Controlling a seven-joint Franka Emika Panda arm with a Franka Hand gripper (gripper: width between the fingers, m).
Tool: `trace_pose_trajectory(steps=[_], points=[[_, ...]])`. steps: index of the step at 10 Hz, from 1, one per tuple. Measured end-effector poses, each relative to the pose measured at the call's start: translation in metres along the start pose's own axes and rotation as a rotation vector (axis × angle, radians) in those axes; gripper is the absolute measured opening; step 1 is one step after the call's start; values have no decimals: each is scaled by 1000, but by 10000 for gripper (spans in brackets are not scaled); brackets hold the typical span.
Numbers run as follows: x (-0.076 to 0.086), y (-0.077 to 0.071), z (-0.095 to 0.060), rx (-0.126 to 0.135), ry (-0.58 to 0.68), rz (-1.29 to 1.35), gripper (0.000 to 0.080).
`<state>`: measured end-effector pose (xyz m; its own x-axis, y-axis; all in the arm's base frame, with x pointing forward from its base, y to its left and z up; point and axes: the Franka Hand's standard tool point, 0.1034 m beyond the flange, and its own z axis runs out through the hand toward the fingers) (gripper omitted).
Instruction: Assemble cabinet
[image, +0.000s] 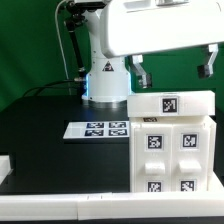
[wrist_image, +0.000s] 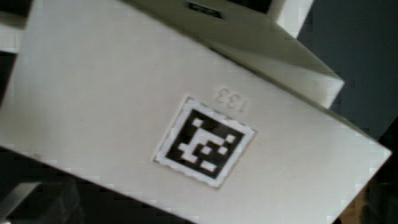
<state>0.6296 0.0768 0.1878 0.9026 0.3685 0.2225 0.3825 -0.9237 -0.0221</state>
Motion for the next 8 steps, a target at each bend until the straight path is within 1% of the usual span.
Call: trace_pose_trajectory(steps=[2, 4, 6, 8], points=[[0, 1, 0, 0, 0, -103, 797], [1, 4, 4, -16, -21, -348, 797], [1, 0, 10, -36, -44, -564, 797], [-2, 1, 14, -39, -62, -708, 797]])
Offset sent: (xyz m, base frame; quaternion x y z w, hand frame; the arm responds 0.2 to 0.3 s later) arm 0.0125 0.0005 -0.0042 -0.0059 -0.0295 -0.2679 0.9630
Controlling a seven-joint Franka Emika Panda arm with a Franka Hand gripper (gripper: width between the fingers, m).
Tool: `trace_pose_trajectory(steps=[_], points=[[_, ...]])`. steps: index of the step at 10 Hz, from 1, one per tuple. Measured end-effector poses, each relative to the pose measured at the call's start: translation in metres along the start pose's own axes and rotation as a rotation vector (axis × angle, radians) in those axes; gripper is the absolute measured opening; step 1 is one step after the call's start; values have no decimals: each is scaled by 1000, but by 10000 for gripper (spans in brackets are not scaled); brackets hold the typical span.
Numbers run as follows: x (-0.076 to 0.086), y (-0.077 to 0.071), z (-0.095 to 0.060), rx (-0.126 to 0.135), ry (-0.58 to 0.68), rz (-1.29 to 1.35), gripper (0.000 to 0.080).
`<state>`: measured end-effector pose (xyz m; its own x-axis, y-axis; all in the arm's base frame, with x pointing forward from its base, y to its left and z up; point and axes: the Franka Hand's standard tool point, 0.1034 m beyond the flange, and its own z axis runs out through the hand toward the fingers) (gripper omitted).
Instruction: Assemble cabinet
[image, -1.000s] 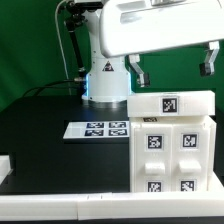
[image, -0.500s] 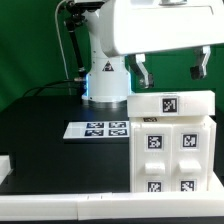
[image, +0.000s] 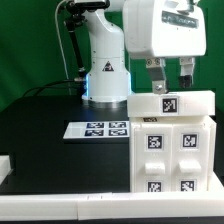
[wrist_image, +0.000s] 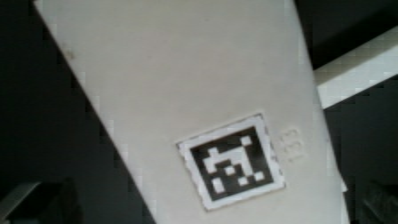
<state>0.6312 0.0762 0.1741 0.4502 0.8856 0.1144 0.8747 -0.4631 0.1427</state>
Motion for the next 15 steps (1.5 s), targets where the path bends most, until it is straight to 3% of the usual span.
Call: trace_pose_trajectory(steps=[5, 7, 8, 11, 15], points=[[-2, -8, 16, 10, -36, -154, 797], [-3, -7, 16, 10, -37, -151, 751], [-3, -7, 16, 9, -37, -151, 569], [-4, -7, 16, 9, -37, -114, 560], [-11, -3, 16, 18, -21, 289, 560]])
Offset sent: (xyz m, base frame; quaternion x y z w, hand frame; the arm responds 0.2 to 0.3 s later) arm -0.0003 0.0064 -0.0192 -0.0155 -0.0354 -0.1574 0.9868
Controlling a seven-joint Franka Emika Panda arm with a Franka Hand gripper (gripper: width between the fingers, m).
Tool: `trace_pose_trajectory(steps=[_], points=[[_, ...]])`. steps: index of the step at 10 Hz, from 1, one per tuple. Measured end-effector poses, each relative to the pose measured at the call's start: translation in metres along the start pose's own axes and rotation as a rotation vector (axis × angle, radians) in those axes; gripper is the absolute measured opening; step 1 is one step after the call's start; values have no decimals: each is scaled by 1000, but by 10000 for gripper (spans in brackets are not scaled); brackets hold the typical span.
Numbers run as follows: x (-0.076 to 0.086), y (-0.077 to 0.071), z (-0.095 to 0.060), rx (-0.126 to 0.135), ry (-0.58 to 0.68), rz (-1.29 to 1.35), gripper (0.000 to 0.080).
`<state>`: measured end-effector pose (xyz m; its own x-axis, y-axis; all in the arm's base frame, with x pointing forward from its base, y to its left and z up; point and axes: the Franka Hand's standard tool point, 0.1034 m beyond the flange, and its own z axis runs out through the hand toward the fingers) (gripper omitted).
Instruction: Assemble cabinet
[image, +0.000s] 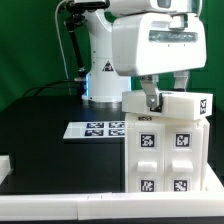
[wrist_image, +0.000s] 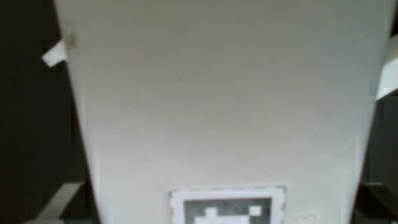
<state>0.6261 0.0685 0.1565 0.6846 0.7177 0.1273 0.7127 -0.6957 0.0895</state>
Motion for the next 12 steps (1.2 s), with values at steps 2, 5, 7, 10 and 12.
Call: trace_pose_trajectory(steps=[2, 5, 7, 10, 12], points=[[-1, -3, 2, -3, 16, 210, 560], [0, -4, 2, -13, 57, 489, 560], [0, -3, 2, -10, 59, 624, 560], [0, -3, 2, 4, 68, 823, 560], [1, -5, 1, 15, 112, 1053, 560]])
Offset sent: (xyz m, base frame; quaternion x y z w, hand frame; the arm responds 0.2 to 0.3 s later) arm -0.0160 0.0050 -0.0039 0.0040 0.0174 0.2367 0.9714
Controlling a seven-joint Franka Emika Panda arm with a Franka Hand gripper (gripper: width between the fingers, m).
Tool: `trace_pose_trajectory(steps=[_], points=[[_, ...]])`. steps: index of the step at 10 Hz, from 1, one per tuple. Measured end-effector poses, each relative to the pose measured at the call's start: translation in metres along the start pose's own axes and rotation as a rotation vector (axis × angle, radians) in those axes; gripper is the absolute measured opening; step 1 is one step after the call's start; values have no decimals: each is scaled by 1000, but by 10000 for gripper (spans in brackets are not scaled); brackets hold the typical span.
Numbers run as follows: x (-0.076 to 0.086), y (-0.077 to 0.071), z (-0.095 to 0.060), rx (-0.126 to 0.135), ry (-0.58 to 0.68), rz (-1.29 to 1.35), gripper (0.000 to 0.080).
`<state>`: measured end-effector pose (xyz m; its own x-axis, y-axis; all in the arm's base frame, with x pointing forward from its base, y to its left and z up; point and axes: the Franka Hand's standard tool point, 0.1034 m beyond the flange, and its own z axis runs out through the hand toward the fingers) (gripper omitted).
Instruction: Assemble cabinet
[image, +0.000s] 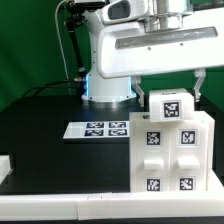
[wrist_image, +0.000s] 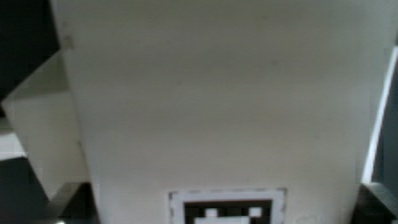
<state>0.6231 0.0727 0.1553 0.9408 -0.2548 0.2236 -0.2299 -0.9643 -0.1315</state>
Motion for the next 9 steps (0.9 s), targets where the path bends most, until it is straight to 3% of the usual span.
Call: trace_pose_trajectory(steps=[4, 9], points=[[2, 3, 1, 38, 31, 391, 560], [1, 3, 1, 60, 10, 683, 560]])
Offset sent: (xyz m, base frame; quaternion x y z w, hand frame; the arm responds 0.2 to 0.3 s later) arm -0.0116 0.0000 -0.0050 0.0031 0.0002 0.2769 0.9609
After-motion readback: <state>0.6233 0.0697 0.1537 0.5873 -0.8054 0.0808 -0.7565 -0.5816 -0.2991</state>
